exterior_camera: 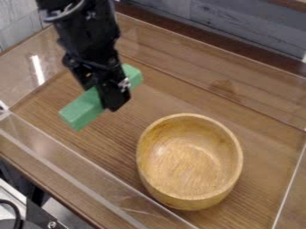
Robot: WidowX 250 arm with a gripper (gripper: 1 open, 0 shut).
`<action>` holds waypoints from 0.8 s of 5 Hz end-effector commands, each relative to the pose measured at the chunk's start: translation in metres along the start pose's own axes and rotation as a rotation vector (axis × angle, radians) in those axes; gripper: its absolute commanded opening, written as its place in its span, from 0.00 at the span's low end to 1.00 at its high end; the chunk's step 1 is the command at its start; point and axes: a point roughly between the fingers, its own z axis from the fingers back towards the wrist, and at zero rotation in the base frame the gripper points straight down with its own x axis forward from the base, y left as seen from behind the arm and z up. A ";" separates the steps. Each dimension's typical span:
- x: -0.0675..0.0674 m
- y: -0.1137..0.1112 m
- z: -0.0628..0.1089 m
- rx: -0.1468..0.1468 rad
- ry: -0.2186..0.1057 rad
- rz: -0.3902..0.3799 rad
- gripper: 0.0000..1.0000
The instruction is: Remove the green block from inside the brown bowl and put it on the table
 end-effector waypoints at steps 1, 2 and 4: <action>-0.002 -0.005 -0.003 0.025 -0.031 -0.009 0.00; -0.005 -0.007 -0.017 0.040 -0.030 -0.008 0.00; -0.006 -0.008 -0.025 0.059 -0.024 -0.006 0.00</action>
